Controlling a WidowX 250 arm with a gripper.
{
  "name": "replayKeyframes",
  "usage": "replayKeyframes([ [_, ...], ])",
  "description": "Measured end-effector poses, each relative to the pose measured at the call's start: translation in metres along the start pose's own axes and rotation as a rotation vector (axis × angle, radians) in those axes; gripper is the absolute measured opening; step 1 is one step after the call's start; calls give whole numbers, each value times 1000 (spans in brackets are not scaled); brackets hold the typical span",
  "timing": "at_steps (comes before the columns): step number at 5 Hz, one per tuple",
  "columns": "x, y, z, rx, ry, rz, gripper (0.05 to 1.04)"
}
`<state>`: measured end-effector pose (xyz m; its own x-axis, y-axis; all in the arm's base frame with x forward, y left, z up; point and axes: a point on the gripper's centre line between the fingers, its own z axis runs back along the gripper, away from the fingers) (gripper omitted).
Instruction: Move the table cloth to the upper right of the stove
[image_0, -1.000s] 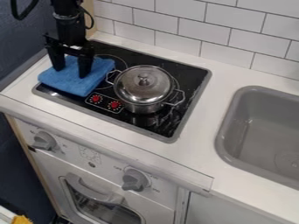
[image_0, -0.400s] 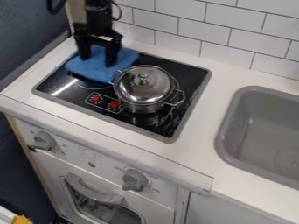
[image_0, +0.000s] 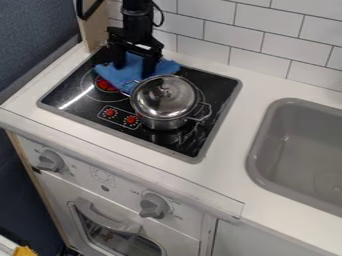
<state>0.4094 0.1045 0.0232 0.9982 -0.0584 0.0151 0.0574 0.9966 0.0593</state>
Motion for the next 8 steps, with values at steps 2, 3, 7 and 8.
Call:
replayKeyframes([
  [2,8,-54,1,-26,-9,-117,999],
  [3,9,-73,1,-55,-2,-152,999],
  [7,11,-135,9,-98,9,-289,1000],
  [8,11,-134,11,-111,17,-270,999],
])
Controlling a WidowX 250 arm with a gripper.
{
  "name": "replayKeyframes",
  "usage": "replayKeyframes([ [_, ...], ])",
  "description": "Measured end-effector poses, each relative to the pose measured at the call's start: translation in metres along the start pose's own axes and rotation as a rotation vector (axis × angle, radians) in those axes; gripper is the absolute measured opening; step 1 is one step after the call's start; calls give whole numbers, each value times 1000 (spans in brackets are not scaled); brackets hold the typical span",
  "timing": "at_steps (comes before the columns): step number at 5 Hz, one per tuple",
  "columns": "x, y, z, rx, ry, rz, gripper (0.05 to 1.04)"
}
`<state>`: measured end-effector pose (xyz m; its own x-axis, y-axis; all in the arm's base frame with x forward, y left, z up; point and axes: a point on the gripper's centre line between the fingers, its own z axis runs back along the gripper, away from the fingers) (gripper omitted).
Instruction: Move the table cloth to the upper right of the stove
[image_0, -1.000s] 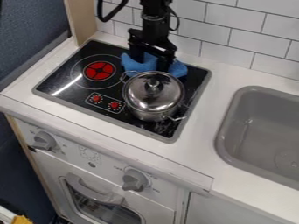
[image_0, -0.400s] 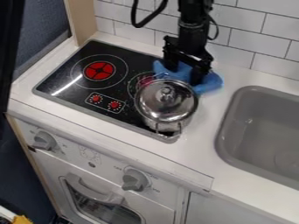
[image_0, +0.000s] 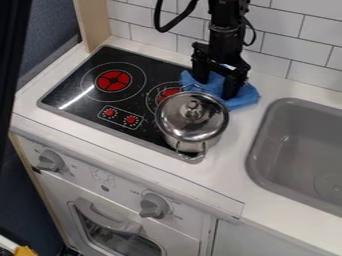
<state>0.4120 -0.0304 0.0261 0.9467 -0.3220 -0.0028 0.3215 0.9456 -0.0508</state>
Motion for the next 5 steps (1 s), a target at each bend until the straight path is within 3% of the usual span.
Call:
replayKeyframes([
  [1,0,-1,8,2,-12,13,1000],
  [3,-8,0,59,59,-109,28,1000],
  [5,-30,1,105,63,-204,11,1000],
])
